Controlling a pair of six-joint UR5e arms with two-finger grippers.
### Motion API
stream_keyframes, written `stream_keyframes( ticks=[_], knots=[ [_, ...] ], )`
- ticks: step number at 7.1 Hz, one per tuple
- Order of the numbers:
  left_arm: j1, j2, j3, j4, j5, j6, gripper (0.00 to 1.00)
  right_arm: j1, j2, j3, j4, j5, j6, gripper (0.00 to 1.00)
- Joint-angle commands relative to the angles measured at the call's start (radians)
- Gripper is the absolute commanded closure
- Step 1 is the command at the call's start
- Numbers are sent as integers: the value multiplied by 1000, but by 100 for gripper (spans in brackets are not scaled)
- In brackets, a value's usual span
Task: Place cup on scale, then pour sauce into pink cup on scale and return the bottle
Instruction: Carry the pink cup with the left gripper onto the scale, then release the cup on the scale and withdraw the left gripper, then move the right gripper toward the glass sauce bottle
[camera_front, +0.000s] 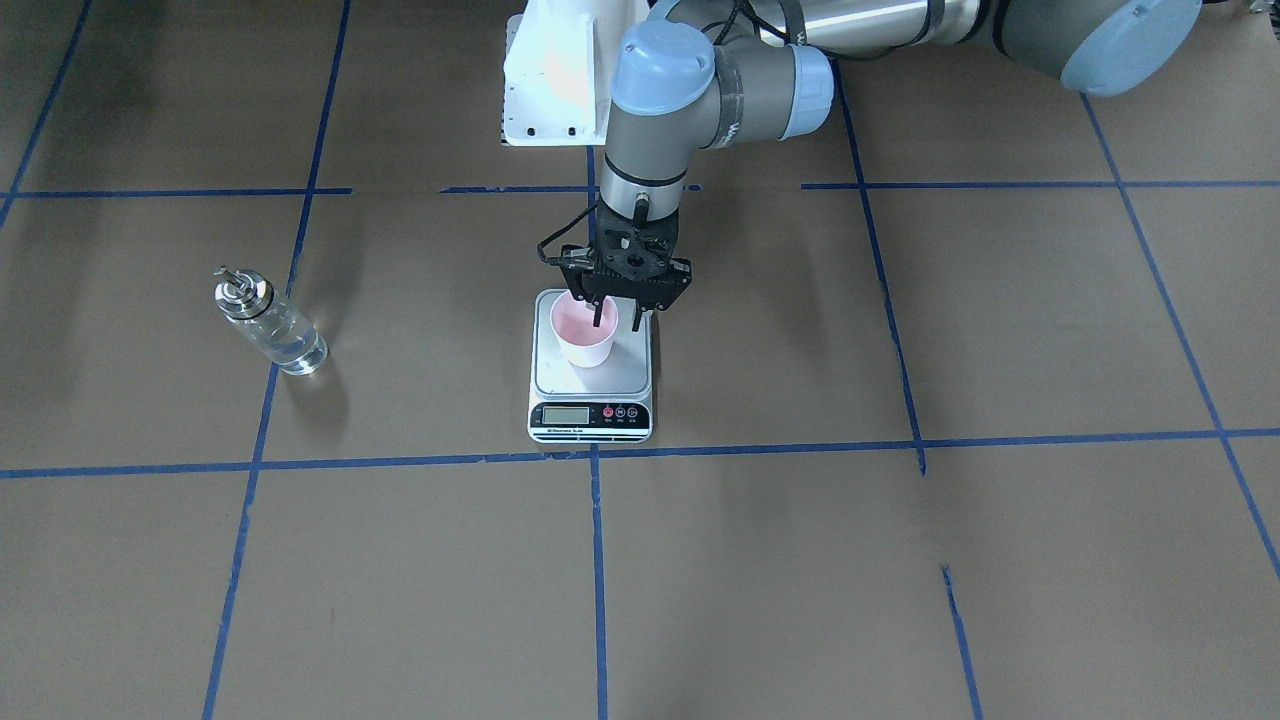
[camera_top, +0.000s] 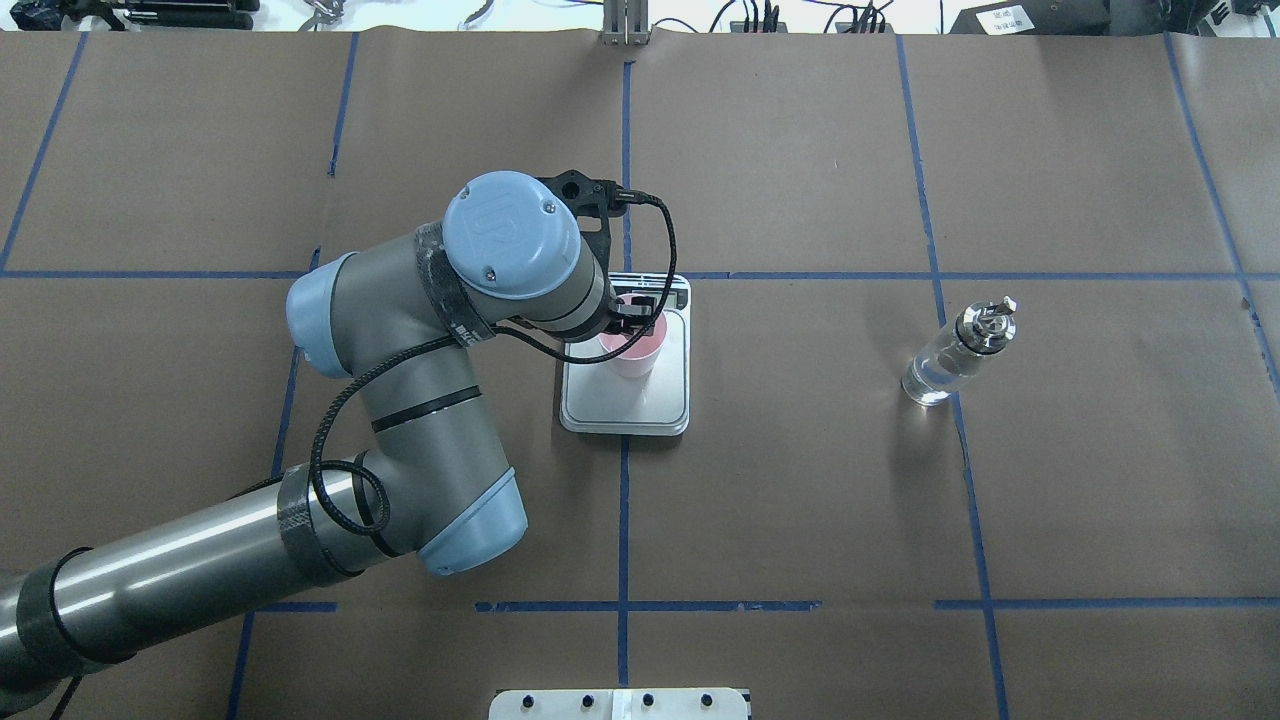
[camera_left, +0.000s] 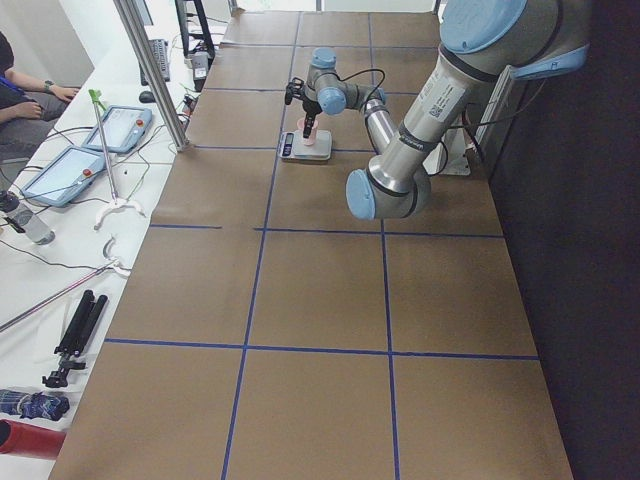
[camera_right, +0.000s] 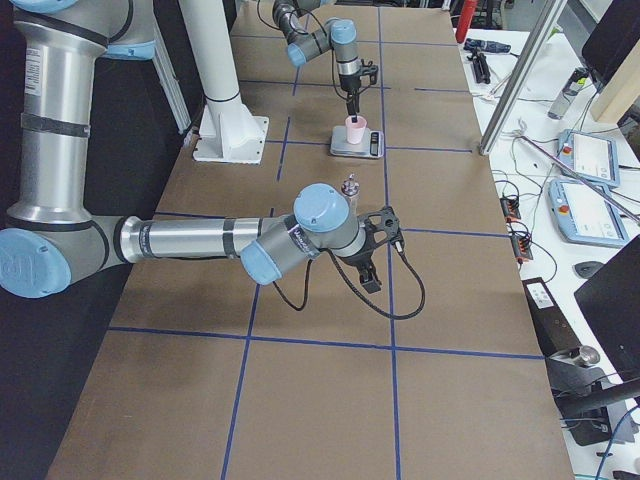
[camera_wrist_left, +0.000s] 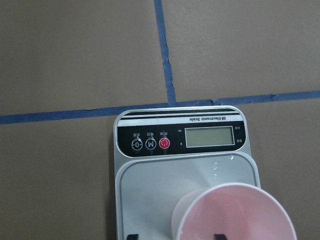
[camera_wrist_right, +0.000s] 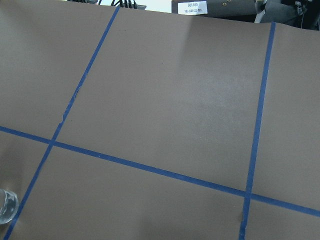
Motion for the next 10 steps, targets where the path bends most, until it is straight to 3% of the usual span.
stream_keyframes(
  ticks=[1, 3, 5, 6, 7, 8, 9, 10],
  knots=[
    [-41, 103, -197, 94, -4, 129, 0, 0, 1, 24, 6, 9, 54, 0],
    [-131, 310, -461, 139, -65, 336, 0, -73, -3, 83, 134, 35, 318, 0],
    [-350, 520, -547, 138, -175, 691, 0, -203, -11, 244, 175, -3, 616, 0],
    [-517, 615, -536, 135, -238, 960, 0, -338, -17, 353, 173, -106, 784, 0],
    [-707, 680, -486, 139, -359, 1066, 0, -518, -16, 439, 162, -284, 935, 0],
    [-850, 735, -367, 139, -433, 1072, 0, -672, -10, 510, 62, -451, 980, 0],
    [-989, 745, -231, 126, -452, 1099, 0, -828, 15, 610, -155, -659, 982, 0],
    [-1115, 746, -105, 107, -451, 1347, 0, -982, 33, 630, -219, -854, 1011, 0]
  ],
)
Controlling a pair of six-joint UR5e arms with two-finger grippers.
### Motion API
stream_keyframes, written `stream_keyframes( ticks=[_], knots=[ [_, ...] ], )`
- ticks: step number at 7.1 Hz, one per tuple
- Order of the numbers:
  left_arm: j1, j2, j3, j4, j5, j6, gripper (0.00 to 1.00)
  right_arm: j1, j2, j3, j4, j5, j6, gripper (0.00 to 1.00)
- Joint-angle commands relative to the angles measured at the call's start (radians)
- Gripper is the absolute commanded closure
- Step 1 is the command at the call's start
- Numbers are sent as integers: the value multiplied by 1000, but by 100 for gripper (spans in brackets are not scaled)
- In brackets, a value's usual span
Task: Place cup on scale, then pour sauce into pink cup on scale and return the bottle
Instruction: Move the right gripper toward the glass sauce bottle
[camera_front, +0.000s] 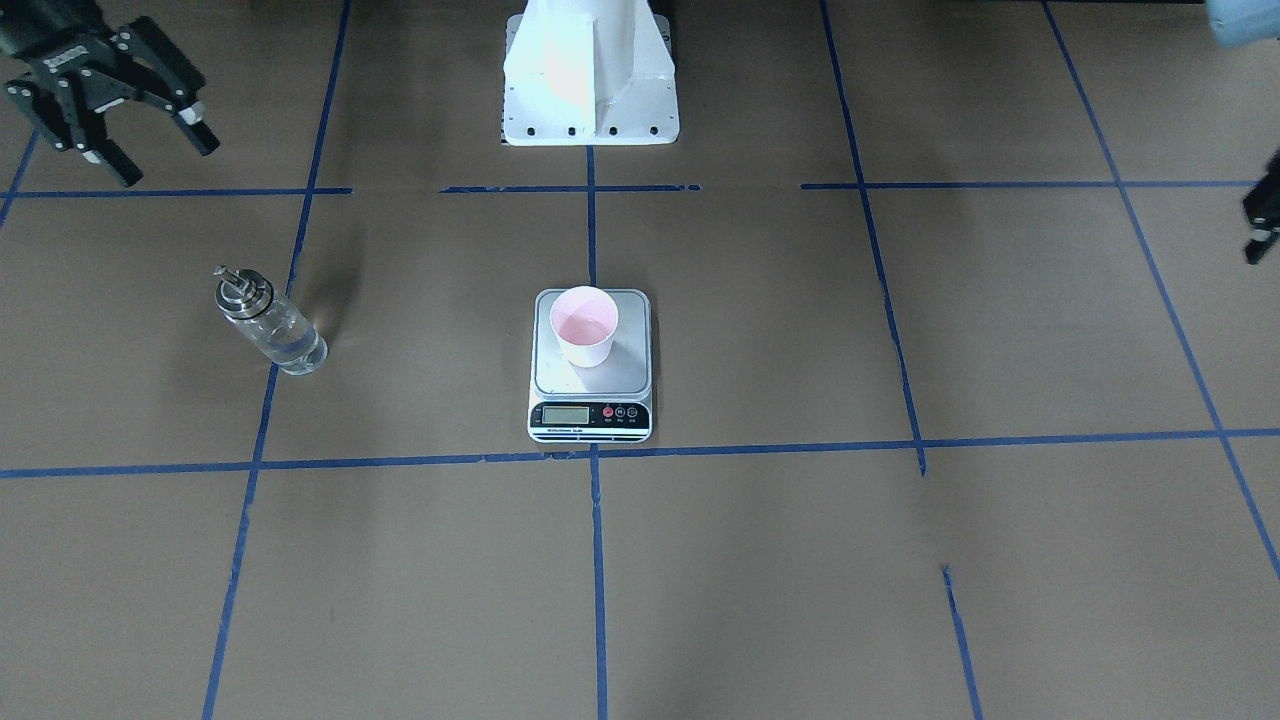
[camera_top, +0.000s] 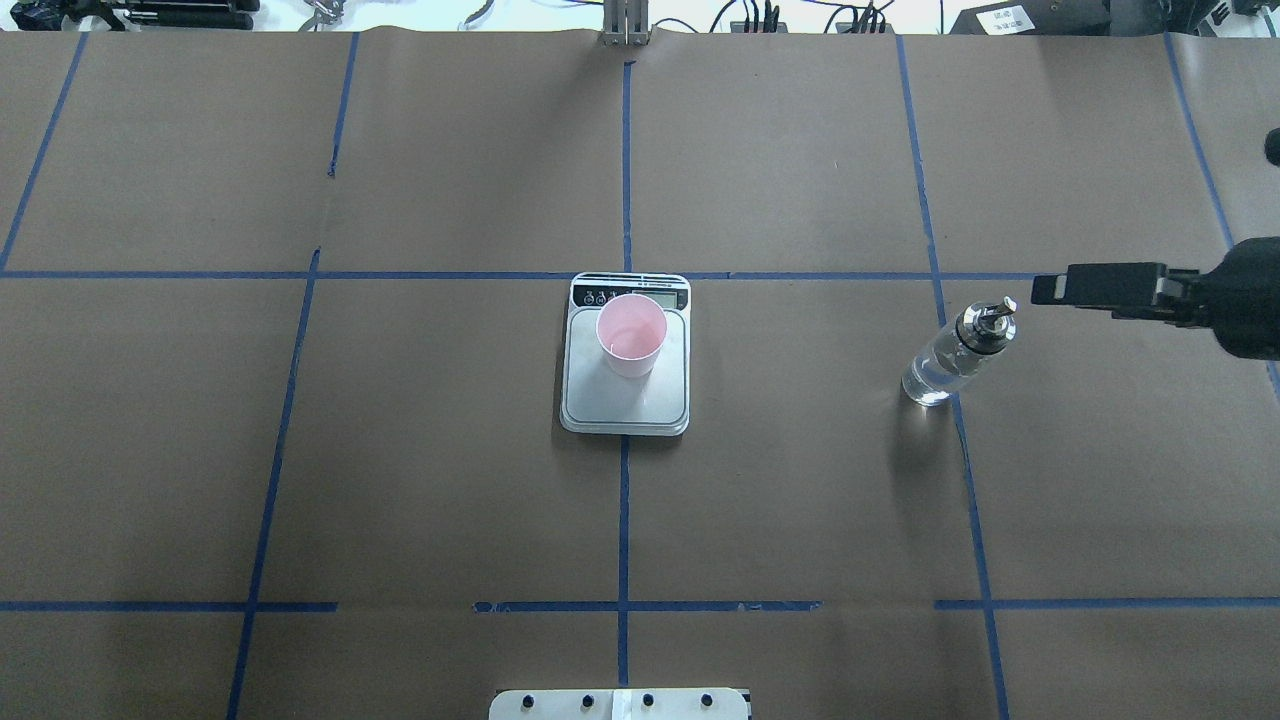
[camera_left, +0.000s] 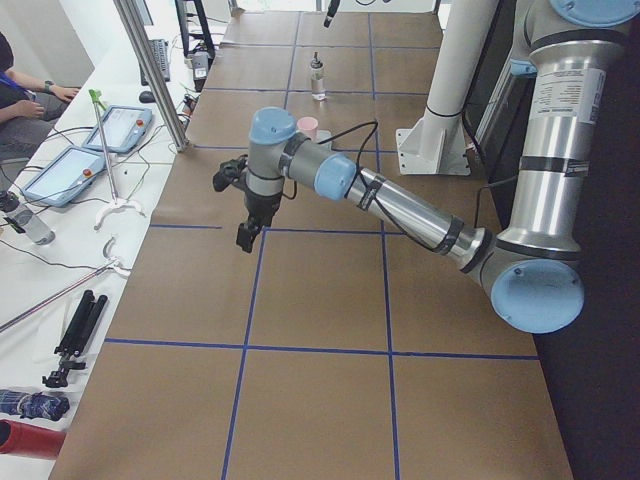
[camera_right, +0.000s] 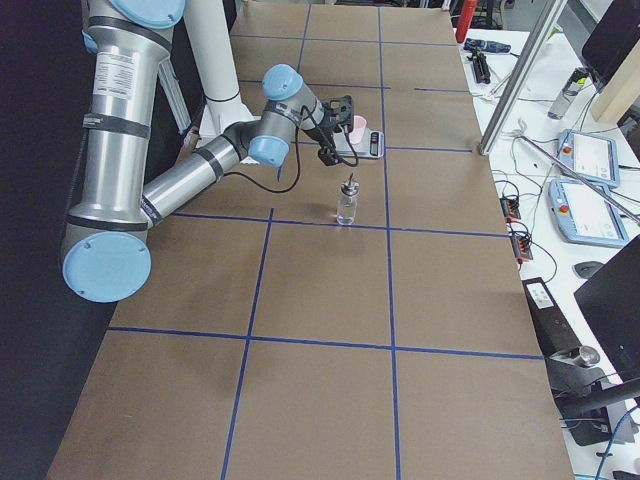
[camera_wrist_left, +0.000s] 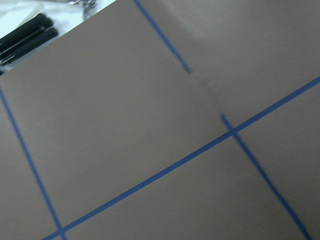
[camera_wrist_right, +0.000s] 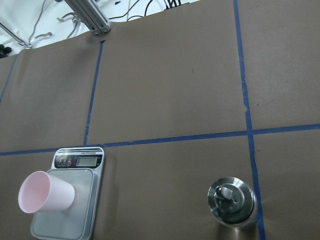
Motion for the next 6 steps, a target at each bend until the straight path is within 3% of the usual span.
stream_keyframes(
  ticks=[1, 4, 6],
  knots=[
    [-236, 6, 283, -17, -16, 361, 0, -356, 22, 52, -132, -460, 106, 0],
    [-249, 93, 255, -20, -18, 366, 0, -596, 1, -96, -75, -914, 191, 0],
    [-249, 178, 219, -26, -38, 366, 0, -629, -97, -246, 253, -995, 178, 0]
  ],
)
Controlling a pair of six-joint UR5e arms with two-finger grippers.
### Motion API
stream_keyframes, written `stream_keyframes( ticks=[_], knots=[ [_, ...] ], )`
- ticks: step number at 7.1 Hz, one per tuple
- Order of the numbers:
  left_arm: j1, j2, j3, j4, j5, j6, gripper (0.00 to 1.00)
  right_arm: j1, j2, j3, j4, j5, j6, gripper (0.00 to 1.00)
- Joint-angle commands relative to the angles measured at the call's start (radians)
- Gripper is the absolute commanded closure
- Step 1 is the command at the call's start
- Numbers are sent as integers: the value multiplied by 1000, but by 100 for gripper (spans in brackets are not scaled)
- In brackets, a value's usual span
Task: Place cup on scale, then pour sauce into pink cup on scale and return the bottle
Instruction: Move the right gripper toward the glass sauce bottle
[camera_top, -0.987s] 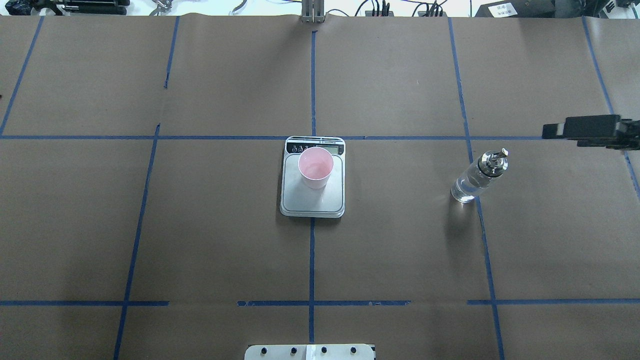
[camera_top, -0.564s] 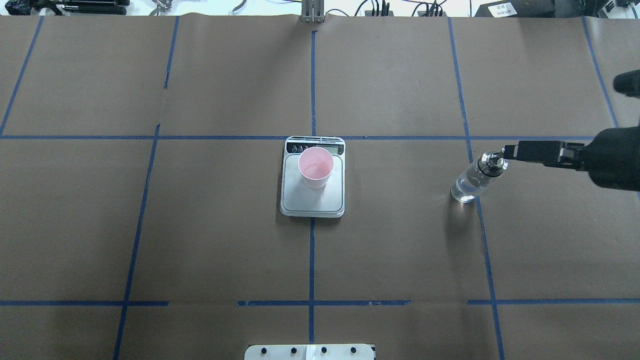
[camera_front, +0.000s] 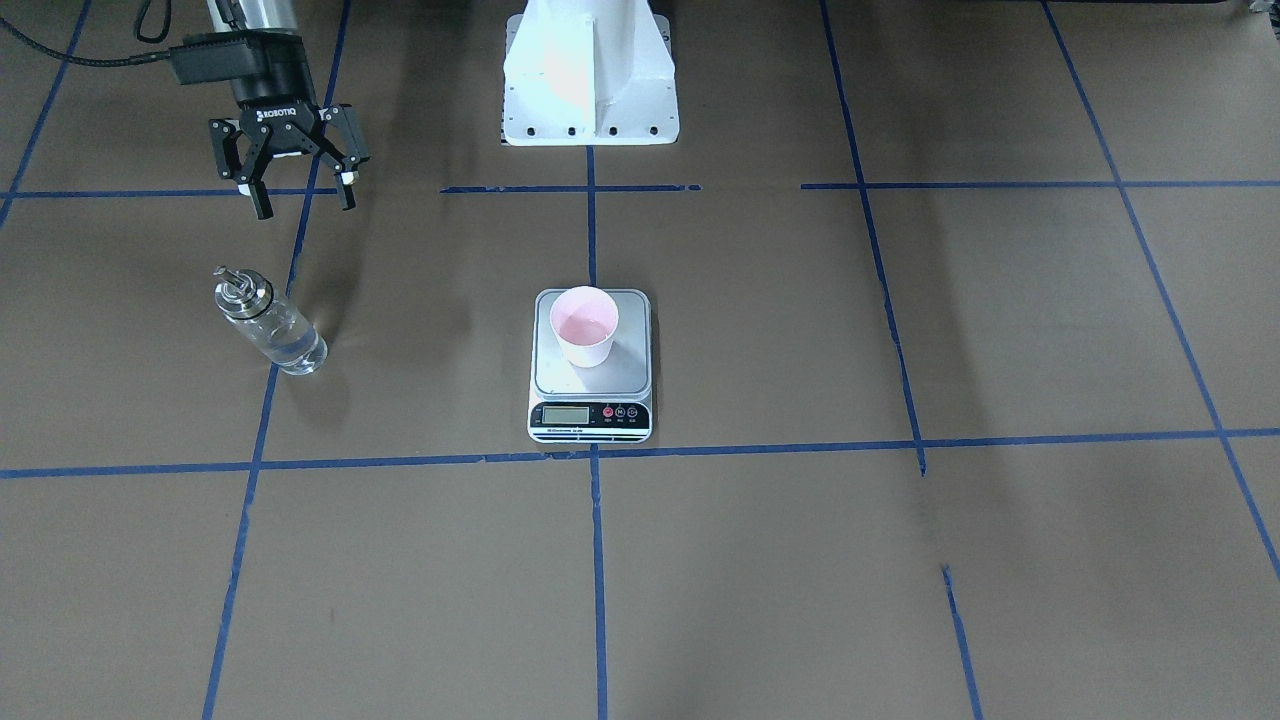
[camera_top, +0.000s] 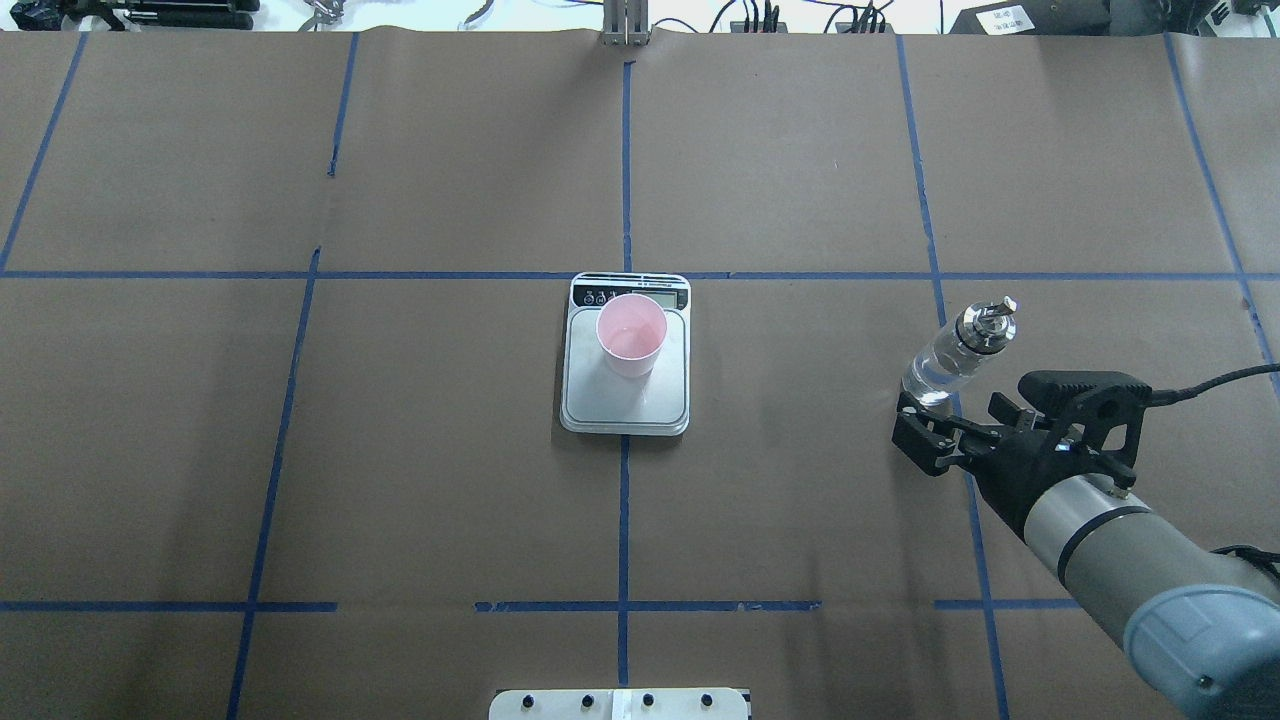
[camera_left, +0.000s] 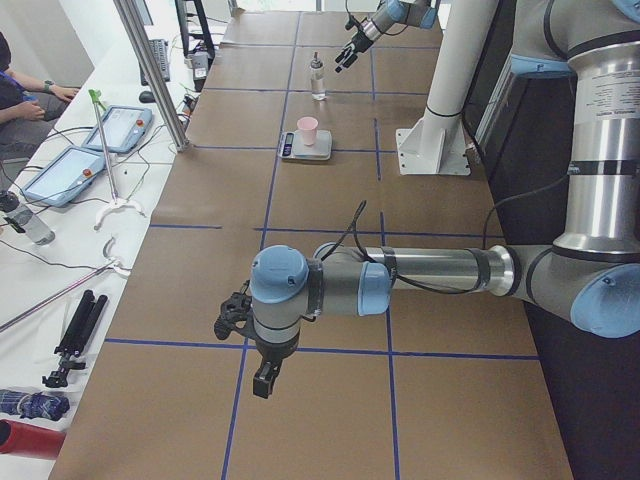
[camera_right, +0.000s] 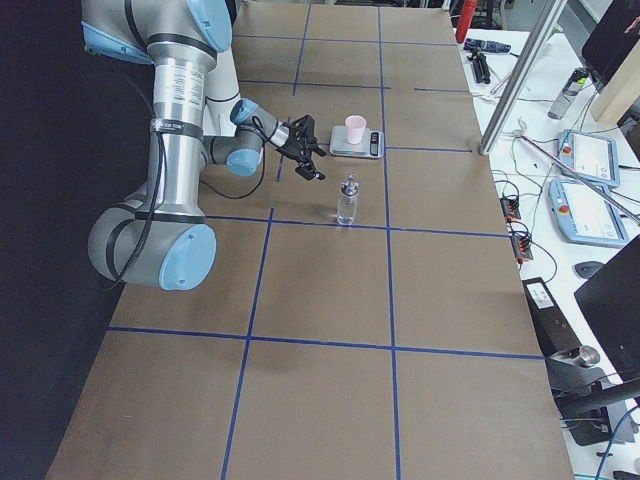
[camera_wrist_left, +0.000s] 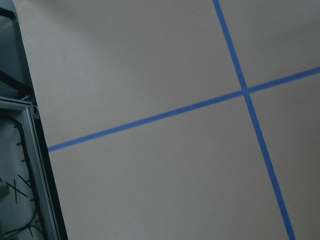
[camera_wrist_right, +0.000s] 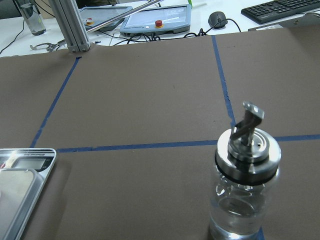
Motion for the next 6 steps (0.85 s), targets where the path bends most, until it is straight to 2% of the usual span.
stream_keyframes(
  ticks=[1, 2, 4, 6],
  knots=[
    [1, 63, -19, -2, -36, -23, 0, -27, -53, -83, 176, -67, -8, 0],
    [8, 62, -30, -3, -70, -36, 0, -27, -52, -83, 176, -67, -14, 0],
    [114, 37, -31, -8, -76, -124, 0, -31, -52, -83, 176, -75, -14, 0],
    [191, 5, -30, -8, -73, -126, 0, -36, -49, -86, 176, -102, -14, 0]
  ],
)
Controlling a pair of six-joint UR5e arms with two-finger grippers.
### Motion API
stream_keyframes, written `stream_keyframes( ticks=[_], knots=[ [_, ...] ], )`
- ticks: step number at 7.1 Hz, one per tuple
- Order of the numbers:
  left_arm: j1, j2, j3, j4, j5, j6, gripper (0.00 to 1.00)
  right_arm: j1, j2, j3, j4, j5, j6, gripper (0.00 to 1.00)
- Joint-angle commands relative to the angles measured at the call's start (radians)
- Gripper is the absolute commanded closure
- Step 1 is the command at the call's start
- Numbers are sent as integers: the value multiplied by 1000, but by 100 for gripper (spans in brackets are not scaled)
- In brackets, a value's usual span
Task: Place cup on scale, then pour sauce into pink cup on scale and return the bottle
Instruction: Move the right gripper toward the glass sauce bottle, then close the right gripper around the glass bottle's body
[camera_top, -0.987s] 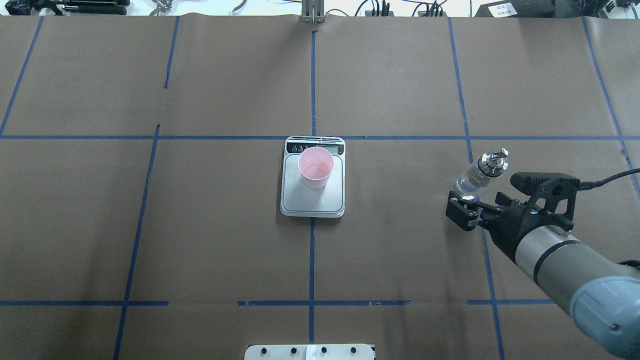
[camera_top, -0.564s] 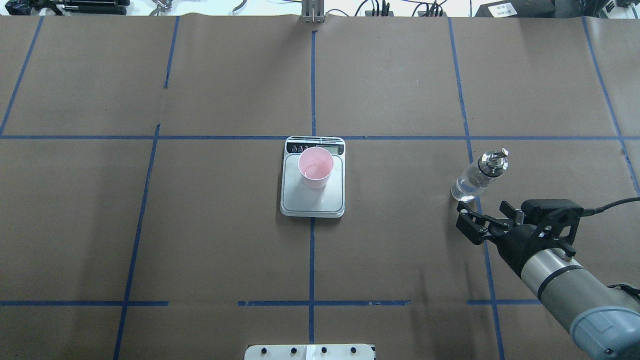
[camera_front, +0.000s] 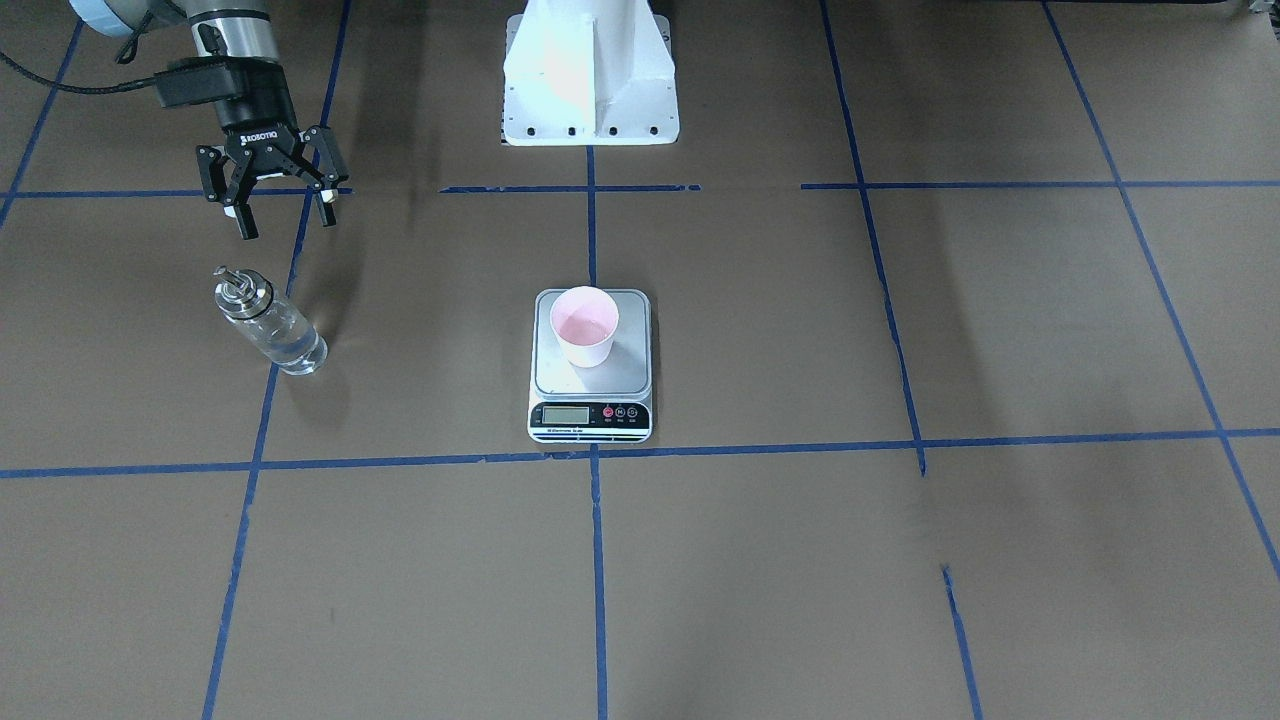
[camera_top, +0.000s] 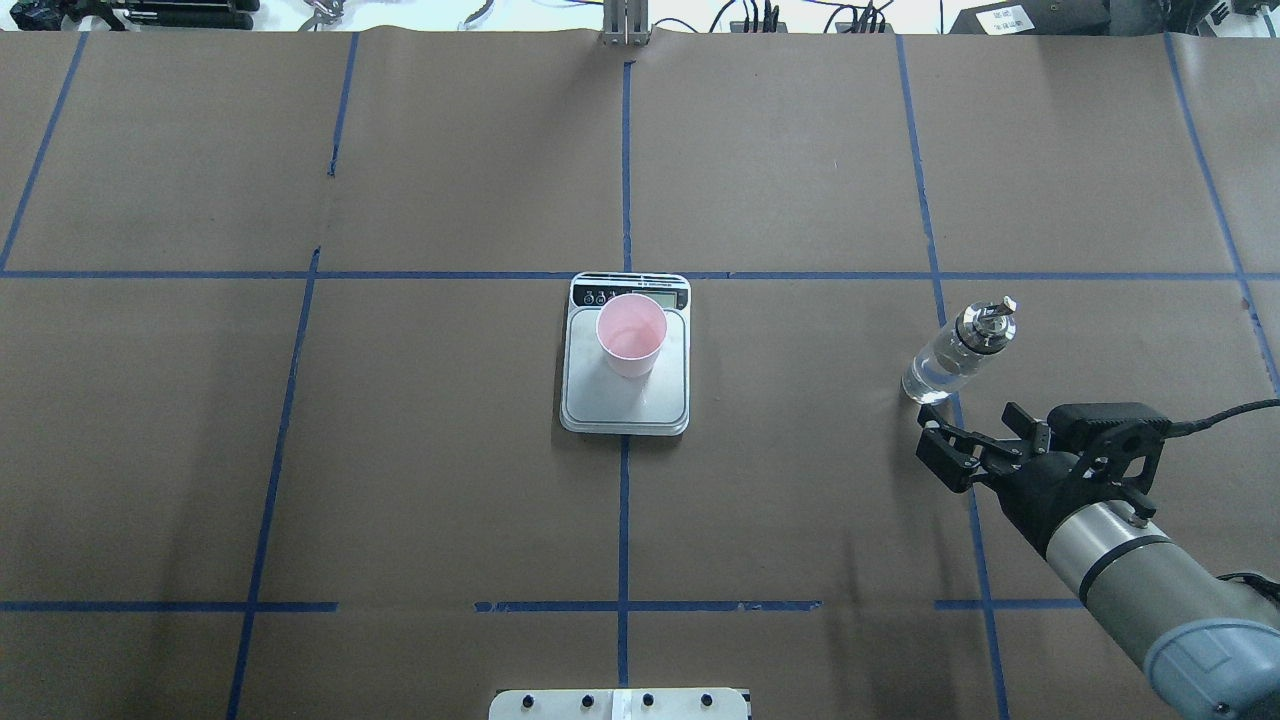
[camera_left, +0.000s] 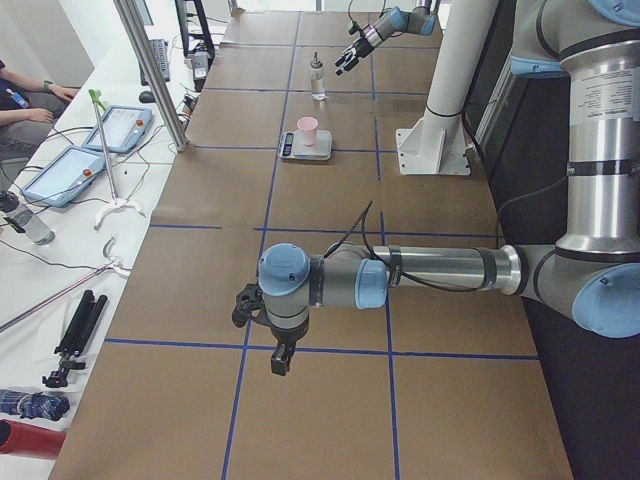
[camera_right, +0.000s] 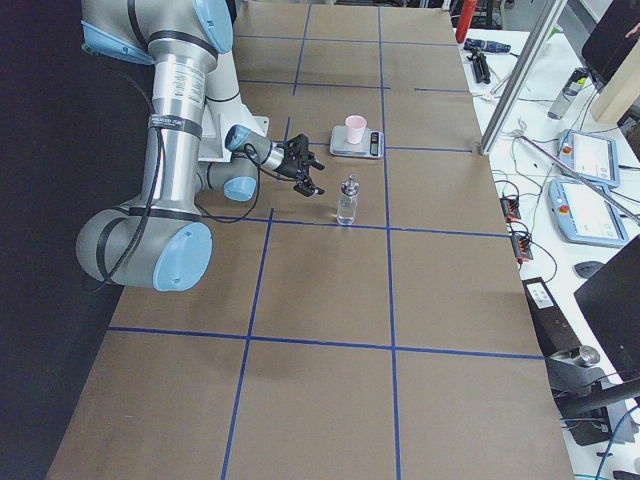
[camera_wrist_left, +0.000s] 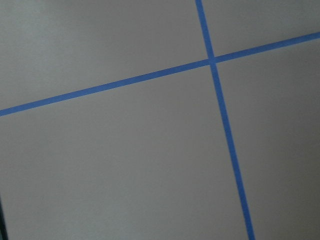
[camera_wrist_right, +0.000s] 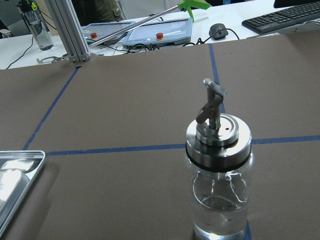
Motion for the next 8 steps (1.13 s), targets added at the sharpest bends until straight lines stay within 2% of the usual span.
stream_keyframes(
  ticks=[1, 4, 6, 8],
  knots=[
    [42, -14, -2, 1, 0, -7, 0, -12, 7, -17, 5, -74, 0, 0],
    [42, -12, -2, 3, 0, -2, 0, -48, 80, -167, 17, -235, 2, 0],
    [42, -14, -4, 4, 0, -2, 0, -48, 113, -240, 17, -254, 3, 0],
    [42, -14, -5, 4, 0, -2, 0, -48, 148, -266, 17, -262, 0, 0]
  ],
)
